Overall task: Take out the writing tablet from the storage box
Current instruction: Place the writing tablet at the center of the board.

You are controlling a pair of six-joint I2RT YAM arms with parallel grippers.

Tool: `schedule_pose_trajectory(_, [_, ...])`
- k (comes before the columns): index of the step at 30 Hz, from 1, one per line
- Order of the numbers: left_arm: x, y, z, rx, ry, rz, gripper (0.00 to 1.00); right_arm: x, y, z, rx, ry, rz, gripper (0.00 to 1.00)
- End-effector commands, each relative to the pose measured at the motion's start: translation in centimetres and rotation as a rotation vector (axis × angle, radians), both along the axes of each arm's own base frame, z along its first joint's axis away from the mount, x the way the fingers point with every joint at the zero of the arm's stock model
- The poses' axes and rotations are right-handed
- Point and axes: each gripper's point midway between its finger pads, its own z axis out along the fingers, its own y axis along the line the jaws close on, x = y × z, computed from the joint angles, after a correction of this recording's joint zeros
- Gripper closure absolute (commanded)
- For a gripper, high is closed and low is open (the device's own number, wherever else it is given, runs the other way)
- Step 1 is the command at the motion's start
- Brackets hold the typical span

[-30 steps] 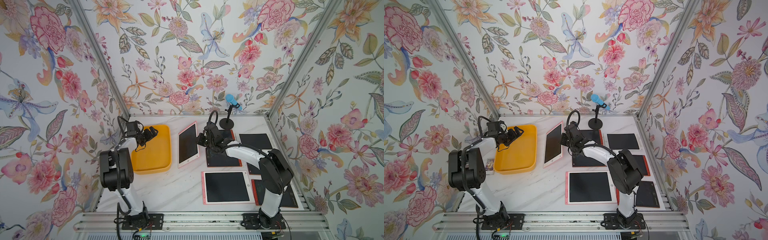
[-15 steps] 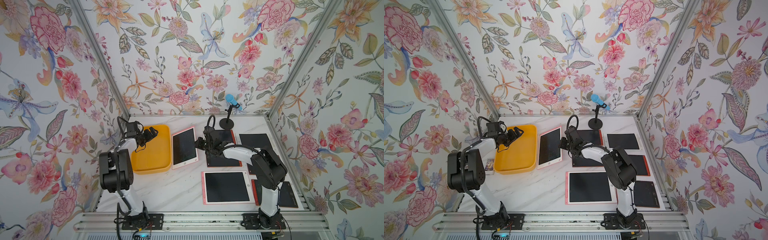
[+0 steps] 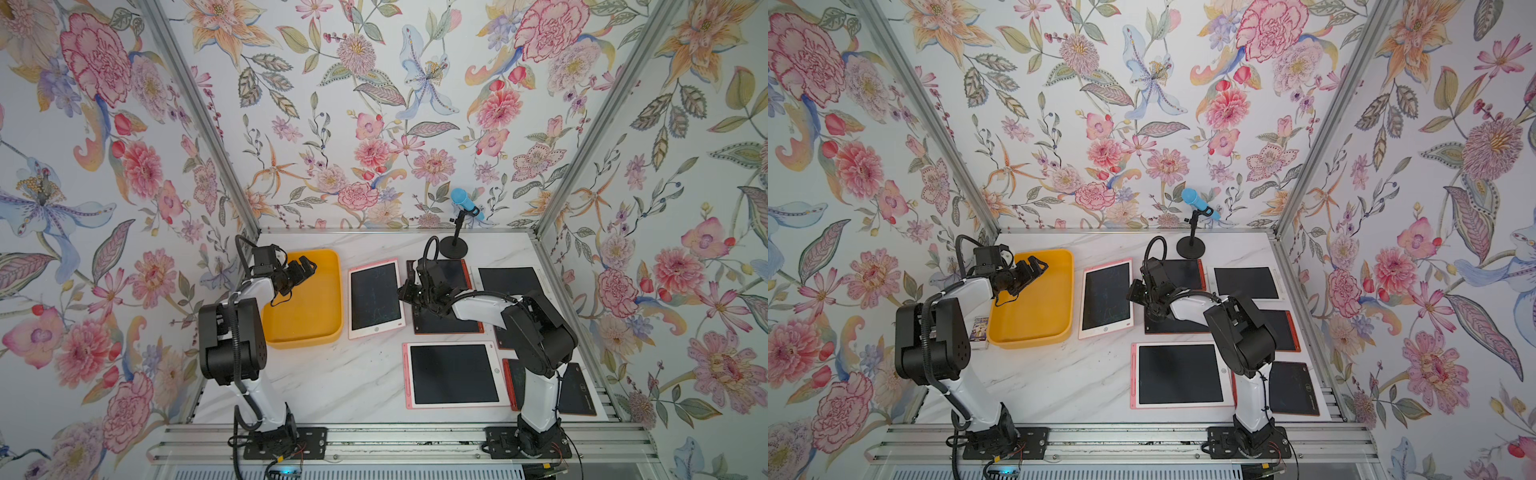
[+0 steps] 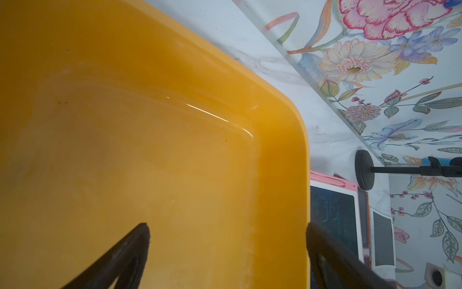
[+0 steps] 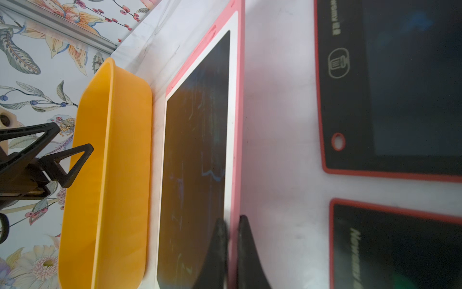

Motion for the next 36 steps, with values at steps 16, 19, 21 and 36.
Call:
schedule_pose_trajectory(16, [0.0, 0.0, -0.3, 0.005, -0.003, 0.014, 0.01, -1.8, -2.5, -5.4, -0.201, 0.135, 0.032, 0.66])
schedule_pose_trajectory(19, [0.0, -0.1, -0.2, 0.004, -0.005, 0.010, 0.01, -1.3, -2.1, -3.8, -0.187, 0.096, 0.048, 0.63])
schedule_pose_trajectory(21, [0.0, -0.1, 0.1, 0.006, -0.010, 0.011, 0.01, -0.9, -1.5, -2.1, -0.171, 0.055, 0.074, 0.61])
schedule_pose_trajectory(36, [-1.7, -1.7, 8.2, 0.130, -0.170, -0.072, 0.01, -2.8, -6.5, 15.8, -0.269, -0.400, 0.073, 0.26])
